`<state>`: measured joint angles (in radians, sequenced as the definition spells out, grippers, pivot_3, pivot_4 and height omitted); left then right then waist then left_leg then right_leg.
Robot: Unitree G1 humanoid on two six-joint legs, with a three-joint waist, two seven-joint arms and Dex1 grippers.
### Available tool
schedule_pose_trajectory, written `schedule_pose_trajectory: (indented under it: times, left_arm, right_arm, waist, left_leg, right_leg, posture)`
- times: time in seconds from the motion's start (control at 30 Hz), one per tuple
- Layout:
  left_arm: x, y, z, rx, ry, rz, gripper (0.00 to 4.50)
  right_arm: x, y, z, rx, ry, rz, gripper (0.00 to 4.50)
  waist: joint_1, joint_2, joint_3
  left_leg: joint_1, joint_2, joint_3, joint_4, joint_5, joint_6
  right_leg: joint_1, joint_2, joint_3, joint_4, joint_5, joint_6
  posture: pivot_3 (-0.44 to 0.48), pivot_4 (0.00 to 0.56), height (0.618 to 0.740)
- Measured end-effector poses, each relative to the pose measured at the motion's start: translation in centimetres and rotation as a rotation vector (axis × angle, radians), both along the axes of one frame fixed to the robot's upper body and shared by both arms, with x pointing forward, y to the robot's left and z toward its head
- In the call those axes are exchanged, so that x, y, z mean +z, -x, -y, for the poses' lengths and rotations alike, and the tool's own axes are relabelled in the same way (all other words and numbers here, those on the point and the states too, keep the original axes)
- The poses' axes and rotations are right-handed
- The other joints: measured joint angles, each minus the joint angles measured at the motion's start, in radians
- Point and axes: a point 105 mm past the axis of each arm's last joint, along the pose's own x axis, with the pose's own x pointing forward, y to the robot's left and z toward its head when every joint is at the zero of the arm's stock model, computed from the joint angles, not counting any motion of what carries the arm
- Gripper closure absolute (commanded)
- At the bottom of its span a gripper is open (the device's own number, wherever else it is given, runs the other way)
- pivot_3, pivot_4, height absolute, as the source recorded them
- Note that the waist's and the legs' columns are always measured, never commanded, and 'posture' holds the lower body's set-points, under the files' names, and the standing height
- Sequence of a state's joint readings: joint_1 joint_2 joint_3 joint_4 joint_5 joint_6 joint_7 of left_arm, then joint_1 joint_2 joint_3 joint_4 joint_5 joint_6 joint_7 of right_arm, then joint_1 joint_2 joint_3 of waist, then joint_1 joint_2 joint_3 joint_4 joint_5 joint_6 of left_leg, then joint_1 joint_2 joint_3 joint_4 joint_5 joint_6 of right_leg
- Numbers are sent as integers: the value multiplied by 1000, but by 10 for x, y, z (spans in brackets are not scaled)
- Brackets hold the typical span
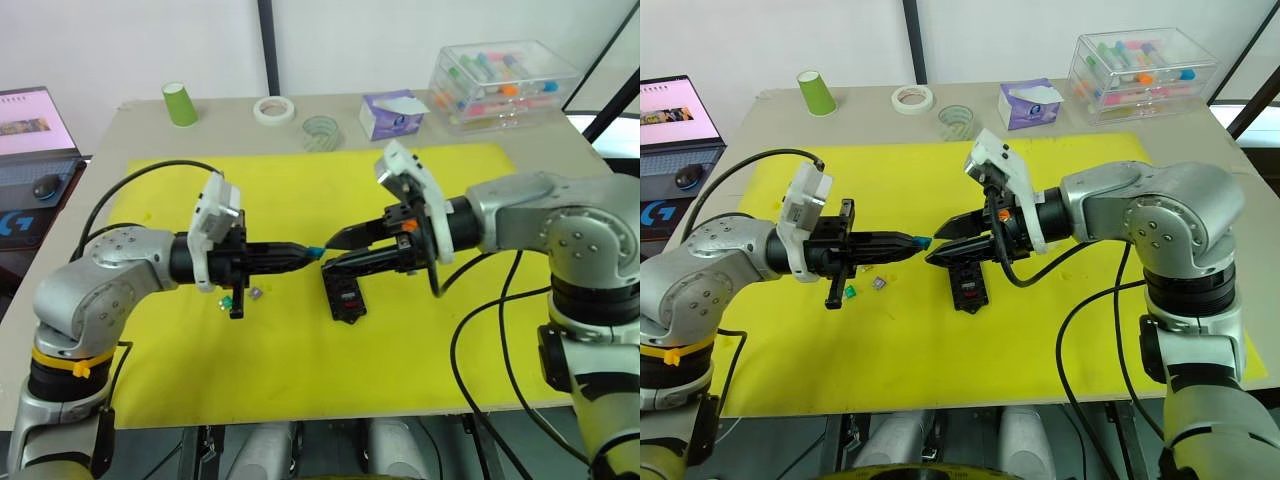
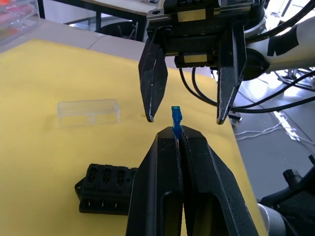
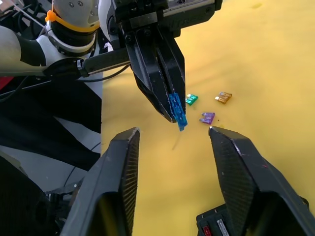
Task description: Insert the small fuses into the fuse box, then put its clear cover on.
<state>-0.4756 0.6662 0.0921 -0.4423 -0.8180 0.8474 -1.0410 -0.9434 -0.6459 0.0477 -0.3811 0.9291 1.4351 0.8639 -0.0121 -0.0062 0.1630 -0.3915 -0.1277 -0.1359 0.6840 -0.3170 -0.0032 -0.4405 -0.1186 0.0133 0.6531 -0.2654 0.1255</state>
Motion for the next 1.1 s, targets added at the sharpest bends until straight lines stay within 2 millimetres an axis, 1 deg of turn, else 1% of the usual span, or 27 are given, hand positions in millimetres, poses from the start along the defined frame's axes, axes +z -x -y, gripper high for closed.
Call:
schedule_pose_trajectory:
  times: [0.1, 0.2, 0.47, 0.57, 0.63, 1.1]
  left_arm:
    - [0, 0, 0, 0, 0, 1, 4500]
    - [-1, 0, 1, -5, -3, -3, 4500]
    - [-1, -1, 1, 5, -3, -3, 4500]
    - [-1, -1, 1, 10, -3, -3, 4500]
    - [-1, -1, 1, 11, -4, -3, 4500]
    - [-4, 0, 3, 3, -16, -10, 4500]
  right_arm:
    - [2, 0, -1, 0, -2, 3, 2009]
    - [2, 0, -1, 1, -6, -2, 2495]
    - [2, -1, -1, -5, -6, -4, 2495]
    - [2, -1, -1, -2, -9, -2, 3023]
    - [3, -1, -2, 0, -13, 3, 3665]
    - [2, -3, -5, 7, -15, 14, 3665]
  waist:
    - [0, 0, 0]
    - [0, 0, 0]
    - [0, 0, 0]
    - [0, 0, 0]
    - [0, 0, 0]
    - [0, 0, 0]
  left_leg:
    - [0, 0, 0, 0, 0, 0]
    - [0, 0, 0, 0, 0, 0]
    - [0, 0, 0, 0, 0, 0]
    - [0, 0, 0, 0, 0, 0]
    - [0, 0, 0, 0, 0, 0]
    - [0, 0, 0, 0, 0, 0]
  right_leg:
    - [0, 0, 0, 0, 0, 0]
    - [0, 0, 0, 0, 0, 0]
    - [0, 0, 0, 0, 0, 0]
    - [0, 0, 0, 0, 0, 0]
    - [0, 0, 0, 0, 0, 0]
    - [0, 0, 0, 0, 0, 0]
  posture:
    - [0, 150, 740]
    - [0, 150, 740]
    - [0, 150, 740]
    - [0, 150, 740]
    - [0, 150, 740]
    - [0, 150, 740]
